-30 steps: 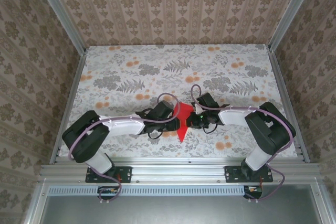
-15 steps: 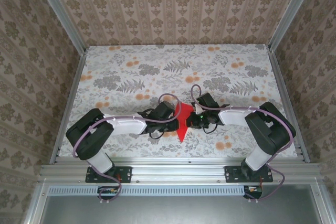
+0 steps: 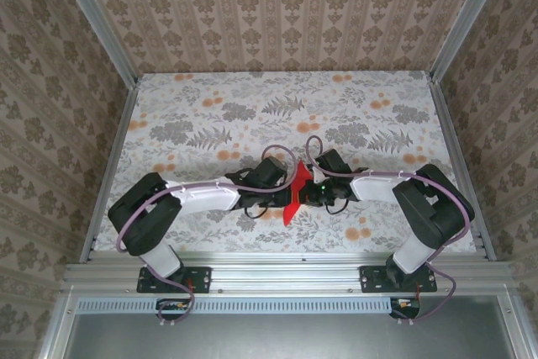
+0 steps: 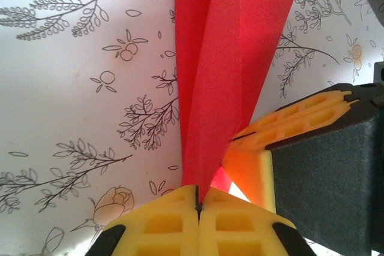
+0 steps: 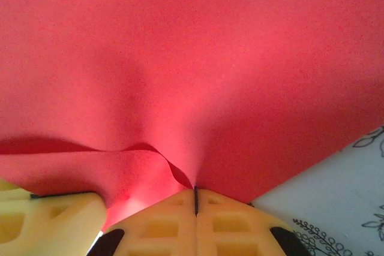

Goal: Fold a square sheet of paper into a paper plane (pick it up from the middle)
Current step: Fold the wing for the fifth time at the center of the table.

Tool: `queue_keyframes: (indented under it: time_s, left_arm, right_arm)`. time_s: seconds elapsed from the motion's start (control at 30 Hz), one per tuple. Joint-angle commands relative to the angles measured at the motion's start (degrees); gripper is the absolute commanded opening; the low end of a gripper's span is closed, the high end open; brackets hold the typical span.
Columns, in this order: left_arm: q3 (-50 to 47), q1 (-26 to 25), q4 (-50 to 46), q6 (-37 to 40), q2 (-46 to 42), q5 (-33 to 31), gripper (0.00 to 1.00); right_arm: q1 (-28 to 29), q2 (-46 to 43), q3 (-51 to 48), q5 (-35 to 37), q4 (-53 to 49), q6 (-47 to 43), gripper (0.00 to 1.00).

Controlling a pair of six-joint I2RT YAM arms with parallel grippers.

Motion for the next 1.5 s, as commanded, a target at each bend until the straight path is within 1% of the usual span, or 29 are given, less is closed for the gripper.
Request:
queue_keyframes:
  time_s: [0.0,0.37,0.6,0.97,1.17,1.3,1.37,1.47]
  left_arm:
    - [1.3,-0.6,-0.8,1.4,1.0,0.6,0.05]
    - [0.2,-0.5,6.6,-3.3,2.4,4.4,0.04]
    - [-0.2,-0.5,6.9,-3.7,3.4,4.7,0.04]
    - [-2.4,0.1,9.2,-4.4,5.3,5.2,0.04]
    - [-2.6,0.1,10.4,-4.5,6.4,5.7,0.04]
    - [-2.5,0.2,9.8,-4.0,6.8,5.3,0.04]
    - [-2.3,0.2,9.2,-3.7,6.8,5.0,0.04]
    - [-2.0,0.1,8.9,-3.2,7.1,5.0,0.04]
  right_arm:
    - [0.3,-0.3,-1.8,2.9,-3.2,0.3,0.00]
    - [-0.1,-0.7,-3.4,1.0,0.5,2.0,0.00]
    - [-1.0,-1.1,-4.9,-1.1,4.0,4.1,0.00]
    - [-2.4,-4.3,-8.3,-3.9,9.0,8.0,0.00]
    - [-3.4,-4.2,-9.5,-5.7,12.0,9.9,0.00]
    - [-4.1,-6.3,-8.9,-6.3,10.4,9.7,0.00]
    - [-5.6,-8.0,-9.1,-6.7,9.5,9.6,0.01]
    - [-8.1,-10.0,-9.6,-8.6,9.1,9.8,0.07]
